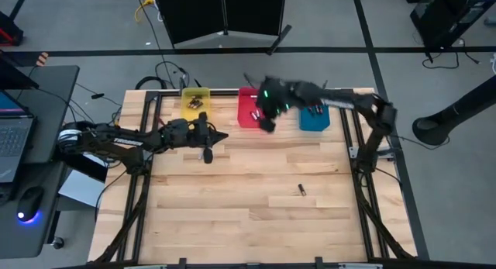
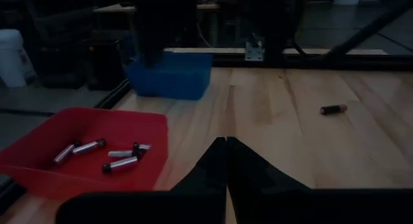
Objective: Sort batteries
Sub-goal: Put the brown battery into the yellow bin
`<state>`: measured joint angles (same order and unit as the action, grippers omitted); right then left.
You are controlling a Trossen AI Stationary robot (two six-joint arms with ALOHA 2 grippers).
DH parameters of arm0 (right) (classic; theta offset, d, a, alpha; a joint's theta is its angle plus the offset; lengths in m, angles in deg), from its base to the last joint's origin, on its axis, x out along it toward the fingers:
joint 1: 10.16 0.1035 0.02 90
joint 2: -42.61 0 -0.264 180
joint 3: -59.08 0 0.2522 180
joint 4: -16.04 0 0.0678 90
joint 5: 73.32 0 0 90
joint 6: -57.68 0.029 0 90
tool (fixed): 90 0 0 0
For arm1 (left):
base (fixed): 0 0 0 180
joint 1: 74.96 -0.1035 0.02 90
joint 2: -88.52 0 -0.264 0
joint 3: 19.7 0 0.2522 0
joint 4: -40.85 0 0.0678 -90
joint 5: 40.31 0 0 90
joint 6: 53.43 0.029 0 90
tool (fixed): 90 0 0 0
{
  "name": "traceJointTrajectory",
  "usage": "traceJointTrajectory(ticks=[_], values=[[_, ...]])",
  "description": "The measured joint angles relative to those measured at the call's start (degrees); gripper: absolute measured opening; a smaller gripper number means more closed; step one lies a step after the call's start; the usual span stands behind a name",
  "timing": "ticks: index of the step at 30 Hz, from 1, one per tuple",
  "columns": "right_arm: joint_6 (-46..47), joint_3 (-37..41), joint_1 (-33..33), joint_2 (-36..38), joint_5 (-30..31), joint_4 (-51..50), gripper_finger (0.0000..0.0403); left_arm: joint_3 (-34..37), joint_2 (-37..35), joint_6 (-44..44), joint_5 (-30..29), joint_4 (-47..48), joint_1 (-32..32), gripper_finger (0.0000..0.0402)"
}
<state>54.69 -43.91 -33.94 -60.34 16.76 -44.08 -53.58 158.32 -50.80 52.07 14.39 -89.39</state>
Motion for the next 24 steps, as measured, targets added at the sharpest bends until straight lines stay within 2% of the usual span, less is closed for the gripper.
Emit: traceJointTrajectory(ticks=[6, 10, 17, 24], values=[[16.08, 20.8, 13.14, 13.46, 6.51, 7.68, 0.0007, 0.0, 0.0, 0.47, -1.3, -0.04, 1.94, 0.0012], [33.01, 29.32, 23.34, 20.31, 11.39, 6.81, 0.0007, 0.0, 0.0, 0.3, -1.29, -0.08, 2.2, 0.0012], [62.1, 35.56, 39.07, 23.47, 13.35, -0.81, 0.002, 0.0, 0.0, -0.35, -1.32, -0.67, 2.18, 0.0012], [79.6, 37.29, 50.15, 20.88, 12.46, -2.52, 0.0047, 0.0, 0.0, -0.99, -3.51, -0.67, 2.18, 0.0012]])
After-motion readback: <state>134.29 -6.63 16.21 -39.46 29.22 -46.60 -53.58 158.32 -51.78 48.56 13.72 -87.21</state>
